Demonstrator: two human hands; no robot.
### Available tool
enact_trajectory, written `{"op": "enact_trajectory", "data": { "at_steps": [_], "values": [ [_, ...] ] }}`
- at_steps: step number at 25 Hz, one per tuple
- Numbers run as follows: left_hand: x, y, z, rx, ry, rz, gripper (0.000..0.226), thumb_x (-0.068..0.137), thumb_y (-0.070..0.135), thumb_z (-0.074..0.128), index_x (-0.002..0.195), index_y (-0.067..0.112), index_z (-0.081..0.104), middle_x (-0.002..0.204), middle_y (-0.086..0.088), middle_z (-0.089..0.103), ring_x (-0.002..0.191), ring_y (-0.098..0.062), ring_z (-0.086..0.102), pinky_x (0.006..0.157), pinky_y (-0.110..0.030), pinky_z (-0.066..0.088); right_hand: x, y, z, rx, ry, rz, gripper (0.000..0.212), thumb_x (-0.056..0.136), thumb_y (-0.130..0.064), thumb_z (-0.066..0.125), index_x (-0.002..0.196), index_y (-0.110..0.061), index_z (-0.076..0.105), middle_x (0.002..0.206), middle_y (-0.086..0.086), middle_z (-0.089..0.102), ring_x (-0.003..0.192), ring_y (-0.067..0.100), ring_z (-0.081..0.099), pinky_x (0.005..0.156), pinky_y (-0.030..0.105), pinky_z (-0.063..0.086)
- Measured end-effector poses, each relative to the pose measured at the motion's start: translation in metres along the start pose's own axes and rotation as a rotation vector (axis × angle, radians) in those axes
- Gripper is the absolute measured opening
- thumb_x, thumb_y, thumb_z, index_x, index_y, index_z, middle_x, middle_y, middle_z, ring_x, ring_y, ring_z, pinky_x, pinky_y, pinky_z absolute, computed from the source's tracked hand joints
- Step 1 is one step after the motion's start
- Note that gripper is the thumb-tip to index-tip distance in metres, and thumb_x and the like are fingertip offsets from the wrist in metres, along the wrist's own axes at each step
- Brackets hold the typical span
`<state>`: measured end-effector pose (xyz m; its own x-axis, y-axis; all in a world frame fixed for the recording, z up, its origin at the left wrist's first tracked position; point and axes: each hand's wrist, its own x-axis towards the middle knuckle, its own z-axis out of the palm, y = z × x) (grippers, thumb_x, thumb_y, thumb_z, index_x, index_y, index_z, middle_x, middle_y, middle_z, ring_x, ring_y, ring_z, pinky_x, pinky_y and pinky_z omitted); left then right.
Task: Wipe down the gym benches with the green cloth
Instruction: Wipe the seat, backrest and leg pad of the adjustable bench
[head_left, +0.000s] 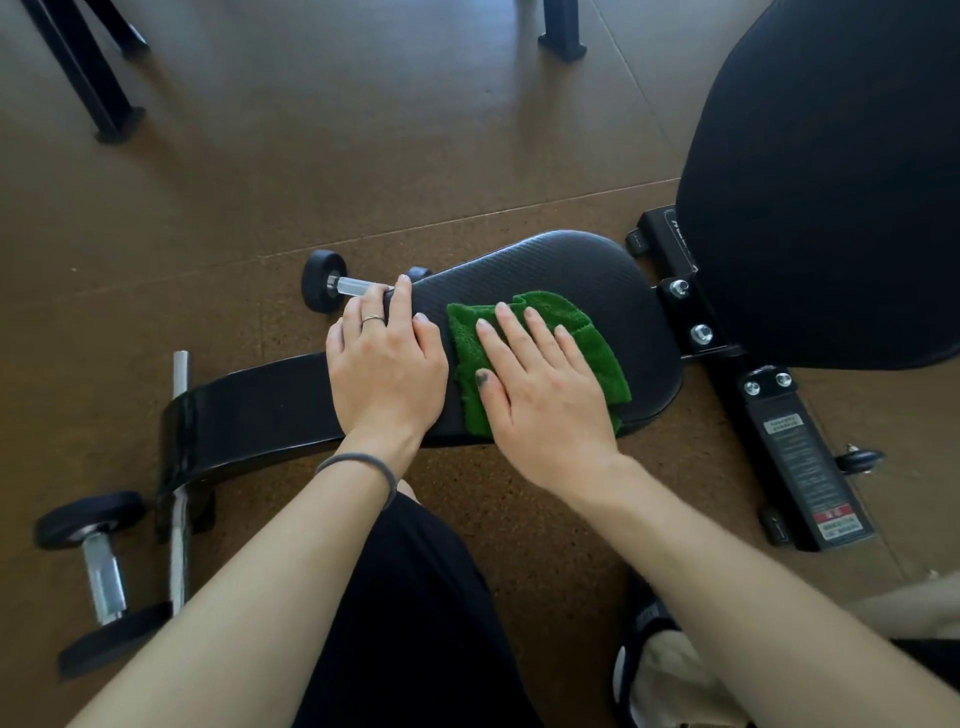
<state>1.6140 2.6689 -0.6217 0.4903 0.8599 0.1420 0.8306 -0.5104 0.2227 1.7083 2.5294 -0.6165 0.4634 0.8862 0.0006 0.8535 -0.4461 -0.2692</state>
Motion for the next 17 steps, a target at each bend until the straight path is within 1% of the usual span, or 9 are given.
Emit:
{"op": "enact_trajectory", "data": {
  "at_steps": [2,3,6,8,10,12,14,17],
  "values": [
    [-0.001,0.000,0.000,0.006,-0.005,-0.002,0.059,0.103,0.040,0.023,0.154,0.022,0.046,0.156,-0.007,0.049,0.146,-0.025,0.039,0.120,-0.045,0.028,0.026,0.020,-0.006,-0.020,-0.046,-0.049,0.058,0.108,-0.047,0.018,0.163,-0.028,0.028,0.171,-0.002,0.022,0.159,0.020,0.016,0.130,0.043,0.012],
    [-0.001,0.000,-0.001,0.005,-0.005,-0.002,0.059,0.102,0.040,0.023,0.154,0.022,0.046,0.155,-0.007,0.049,0.146,-0.025,0.039,0.119,-0.045,0.028,0.047,0.028,-0.007,-0.025,-0.043,-0.029,0.058,0.109,-0.047,0.018,0.163,-0.030,0.026,0.172,-0.003,0.020,0.159,0.018,0.014,0.130,0.042,0.010],
    [0.000,0.001,-0.001,0.000,-0.002,-0.002,0.059,0.103,0.041,0.024,0.153,0.022,0.046,0.155,-0.007,0.049,0.145,-0.026,0.040,0.119,-0.045,0.028,0.080,0.033,-0.006,-0.015,-0.007,0.130,0.057,0.110,-0.045,0.019,0.163,-0.027,0.025,0.173,-0.001,0.018,0.160,0.020,0.013,0.130,0.042,0.007],
    [-0.002,0.002,-0.001,0.011,0.001,-0.008,0.058,0.103,0.041,0.025,0.153,0.021,0.046,0.154,-0.008,0.050,0.145,-0.026,0.041,0.119,-0.046,0.029,0.058,0.016,-0.002,-0.007,0.027,0.158,0.060,0.108,-0.044,0.016,0.163,-0.022,0.028,0.171,0.002,0.022,0.159,0.024,0.017,0.130,0.045,0.011],
    [-0.002,0.003,0.001,0.029,0.003,-0.006,0.058,0.104,0.041,0.025,0.153,0.021,0.046,0.154,-0.008,0.050,0.144,-0.027,0.041,0.119,-0.047,0.030,0.022,0.005,0.000,0.003,0.049,0.109,0.061,0.108,-0.045,0.018,0.162,-0.021,0.032,0.169,0.004,0.027,0.158,0.026,0.022,0.129,0.048,0.016],
    [-0.002,0.002,0.000,0.029,-0.006,-0.006,0.057,0.104,0.041,0.026,0.154,0.021,0.046,0.154,-0.008,0.050,0.144,-0.026,0.041,0.119,-0.046,0.029,0.014,0.012,-0.003,0.001,0.001,0.027,0.061,0.107,-0.048,0.018,0.161,-0.024,0.033,0.169,0.002,0.028,0.158,0.024,0.022,0.129,0.046,0.016],
    [-0.001,0.001,-0.001,0.014,-0.017,-0.009,0.056,0.104,0.041,0.028,0.154,0.022,0.046,0.154,-0.007,0.050,0.145,-0.026,0.040,0.119,-0.046,0.028,0.044,0.032,-0.010,-0.009,-0.035,0.005,0.063,0.105,-0.051,0.015,0.162,-0.029,0.030,0.171,-0.002,0.023,0.159,0.020,0.017,0.130,0.043,0.011],
    [0.000,0.000,-0.003,-0.022,-0.022,-0.008,0.056,0.104,0.042,0.029,0.153,0.023,0.046,0.155,-0.006,0.049,0.146,-0.025,0.040,0.120,-0.046,0.028,0.099,0.063,-0.015,-0.010,-0.043,0.134,0.059,0.108,-0.050,0.020,0.163,-0.031,0.025,0.173,-0.002,0.017,0.160,0.019,0.012,0.130,0.042,0.006]
  ]
}}
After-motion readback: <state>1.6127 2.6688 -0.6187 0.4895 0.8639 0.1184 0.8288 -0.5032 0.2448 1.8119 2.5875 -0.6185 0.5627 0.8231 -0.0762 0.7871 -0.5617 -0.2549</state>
